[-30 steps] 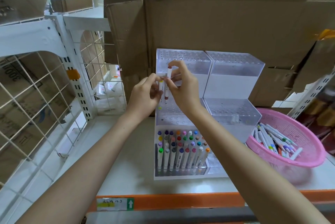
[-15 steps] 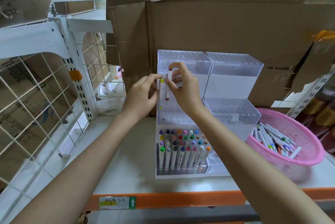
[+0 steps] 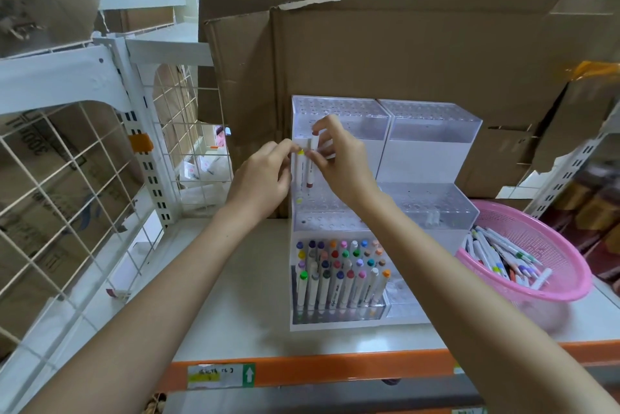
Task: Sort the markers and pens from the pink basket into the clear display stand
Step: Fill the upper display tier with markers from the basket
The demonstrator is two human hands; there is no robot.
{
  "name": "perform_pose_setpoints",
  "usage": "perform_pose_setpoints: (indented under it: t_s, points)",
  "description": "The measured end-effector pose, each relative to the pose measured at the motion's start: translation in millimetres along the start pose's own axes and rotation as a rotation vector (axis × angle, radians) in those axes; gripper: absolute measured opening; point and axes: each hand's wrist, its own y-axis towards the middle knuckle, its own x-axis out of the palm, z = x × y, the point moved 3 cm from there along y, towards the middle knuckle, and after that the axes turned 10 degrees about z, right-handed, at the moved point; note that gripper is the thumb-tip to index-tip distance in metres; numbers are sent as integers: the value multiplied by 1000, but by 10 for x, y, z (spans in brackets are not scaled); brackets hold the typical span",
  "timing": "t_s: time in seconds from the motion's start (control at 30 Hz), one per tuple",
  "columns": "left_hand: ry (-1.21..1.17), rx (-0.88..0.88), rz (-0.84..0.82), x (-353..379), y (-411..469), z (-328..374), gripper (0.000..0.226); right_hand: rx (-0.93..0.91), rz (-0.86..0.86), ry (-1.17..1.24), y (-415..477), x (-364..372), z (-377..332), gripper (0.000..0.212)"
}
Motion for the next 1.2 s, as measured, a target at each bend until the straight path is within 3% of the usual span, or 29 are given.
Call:
perform_pose_setpoints:
  t_s: [0.17,0.7,0.93,1.2]
  points:
    - [-7,-7,2,7,-13,4,32,-1,-78,-9,-66,56,30,27]
    - [13,-58,-40,16,-44,31,36,19,-108,-76,-161,91,92,25]
    - [33,-79,-75,32,-68,45,39,-118,-113,-184,-160,7,64,26]
    - [160,-57,-80,-18,-58,137,44,-237,-45,-364,-219,-88,112,44]
